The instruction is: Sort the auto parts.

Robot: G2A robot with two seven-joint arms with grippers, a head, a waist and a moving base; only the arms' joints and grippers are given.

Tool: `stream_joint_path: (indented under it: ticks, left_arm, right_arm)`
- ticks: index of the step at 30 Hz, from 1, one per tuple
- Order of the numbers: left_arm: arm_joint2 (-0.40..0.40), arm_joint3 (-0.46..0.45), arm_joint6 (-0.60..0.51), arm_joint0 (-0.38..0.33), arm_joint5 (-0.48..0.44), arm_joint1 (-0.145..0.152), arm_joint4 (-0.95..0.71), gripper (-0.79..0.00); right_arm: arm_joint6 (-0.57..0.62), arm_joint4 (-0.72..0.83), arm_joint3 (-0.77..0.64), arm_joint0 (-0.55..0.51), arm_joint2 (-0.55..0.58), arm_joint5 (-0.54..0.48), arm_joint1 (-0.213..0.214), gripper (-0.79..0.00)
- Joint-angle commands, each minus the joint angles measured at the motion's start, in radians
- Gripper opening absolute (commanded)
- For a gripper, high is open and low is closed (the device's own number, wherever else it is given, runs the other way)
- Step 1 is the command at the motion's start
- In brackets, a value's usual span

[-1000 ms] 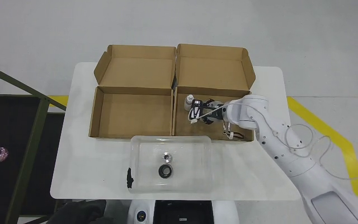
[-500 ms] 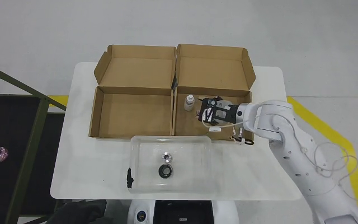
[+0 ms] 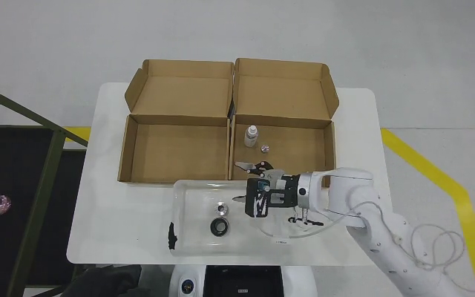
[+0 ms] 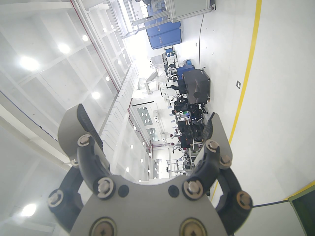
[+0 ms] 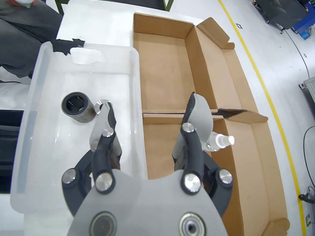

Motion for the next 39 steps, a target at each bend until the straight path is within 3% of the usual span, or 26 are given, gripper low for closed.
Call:
stream_joint_path:
  ticks: [1,5,15,39]
  left_arm:
    - [0.0,0.0,0.0,0.0,0.0,0.0,0.0,0.0]
    - [0.0,0.0,0.0,0.0,0.0,0.0,0.0,0.0]
    - [0.0,0.0,0.0,0.0,0.0,0.0,0.0,0.0]
    - [0.0,0.0,0.0,0.0,0.0,0.0,0.0,0.0]
  right_arm:
    - [-0.004,-0.015,-0.003,-0.003,-0.025,0.002,-0.003,-0.323]
    - [-0.016,-0.054,0.003,-0.008,-0.073,0.026,-0.011,-0.397]
    - [-0.017,-0.142,0.047,-0.01,-0.159,0.047,-0.027,-0.409]
    - [0.034,-0.21,0.17,0.0,-0.23,0.061,-0.05,-0.434]
